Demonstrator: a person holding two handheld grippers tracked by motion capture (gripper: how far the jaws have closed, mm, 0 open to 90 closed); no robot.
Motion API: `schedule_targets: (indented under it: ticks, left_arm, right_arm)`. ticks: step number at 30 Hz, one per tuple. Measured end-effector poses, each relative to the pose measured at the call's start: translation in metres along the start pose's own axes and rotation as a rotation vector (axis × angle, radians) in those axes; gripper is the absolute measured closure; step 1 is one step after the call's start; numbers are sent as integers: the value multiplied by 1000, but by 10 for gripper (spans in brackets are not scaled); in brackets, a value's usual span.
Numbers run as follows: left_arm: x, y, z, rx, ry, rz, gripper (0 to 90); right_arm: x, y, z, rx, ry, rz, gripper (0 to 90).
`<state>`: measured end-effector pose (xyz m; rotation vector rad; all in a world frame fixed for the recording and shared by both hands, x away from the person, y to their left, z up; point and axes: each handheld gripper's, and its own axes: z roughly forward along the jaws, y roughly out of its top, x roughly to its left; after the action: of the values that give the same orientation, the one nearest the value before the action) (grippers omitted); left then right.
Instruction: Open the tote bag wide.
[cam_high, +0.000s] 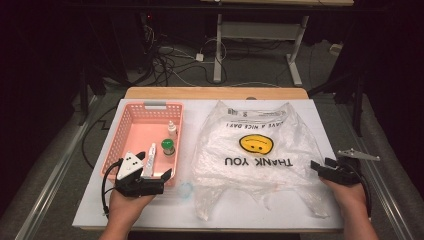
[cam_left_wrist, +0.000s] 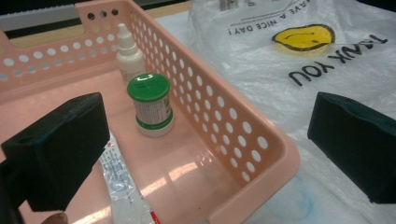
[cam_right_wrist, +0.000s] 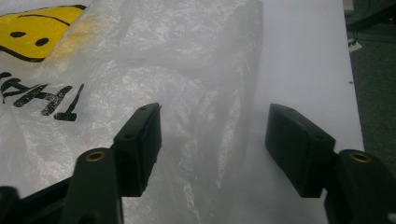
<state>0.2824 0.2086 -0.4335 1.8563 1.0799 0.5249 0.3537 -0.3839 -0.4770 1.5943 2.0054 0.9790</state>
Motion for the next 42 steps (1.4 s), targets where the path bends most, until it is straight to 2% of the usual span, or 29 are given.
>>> schedule_targets:
  ticks: [2,3,6,8,9,11,12,14,17,21,22,24,25,26,27,28,29,30,31,32,34,36,37,42]
  left_arm:
    - [1,1,0,3,-2,-6,0]
    - [1,2,2,25,-9,0,0]
    - [-1,1,3,39,-15,10,0]
    - [-2,0,1,30,-13,5,0]
    - [-2,-2,-1,0,-22,-21,0]
    - [-2,-2,-2,-6,-36,-40,0]
    - [-2,-1,-3,-8,-37,-37,0]
    - [-3,-1,-5,-7,-73,-29,0]
    - [-4,-2,-6,-9,-88,-27,0]
    - [-4,-3,-6,-24,-104,-25,0]
    - [-4,-3,-6,-25,-111,-35,0]
    - [-4,-3,-6,-29,-115,-48,0]
    - [-4,-3,-6,-29,-115,-48,0]
    - [-5,-3,-7,-45,-127,-45,0]
    - [-6,-2,-7,-50,-131,-40,0]
    - [-7,-2,-7,-48,-135,-31,0]
    - [-7,-2,-7,-48,-135,-31,0]
    - [-8,-1,-6,-47,-134,-20,0]
    - [-8,-1,-6,-47,-134,-20,0]
    - [-9,-2,-6,-77,-132,-15,0]
    - [-10,-1,-6,-76,-134,-12,0]
    - [-10,-1,-6,-62,-137,-19,0]
    - [-10,-1,-5,-52,-142,-42,0]
    - [-10,-1,-4,-43,-133,-44,0]
  right_arm:
    - [0,0,1,8,-8,-2,428]
    - [1,0,2,15,-16,-3,438]
    - [2,1,2,21,-34,-4,496]
    - [2,0,2,16,-34,-11,575]
    - [3,0,2,20,-31,-14,613]
    - [6,0,2,25,-27,-52,691]
    - [7,0,2,23,-29,-60,726]
    - [8,0,2,23,-22,-80,810]
    - [11,-1,1,21,-18,-111,900]
    - [16,-6,-6,16,-7,-130,900]
    - [18,-8,-8,18,-3,-135,900]
    - [21,-11,-15,13,5,-134,900]
    - [21,-11,-15,13,5,-134,900]
    - [26,-11,-23,-11,20,-115,900]
    - [29,-10,-25,-13,23,-121,900]
    - [34,-11,-30,5,8,-165,900]
    - [34,-11,-30,5,8,-165,900]
    - [39,-15,-38,11,13,-197,900]
    - [41,-17,-41,13,17,-197,900]
    - [43,-21,-45,18,15,-206,900]
    - [45,-26,-48,20,19,-213,900]
    - [50,-38,-58,17,61,-201,900]
    - [53,-42,-61,16,81,-197,900]
    - [64,-53,-74,-1,141,-221,877]
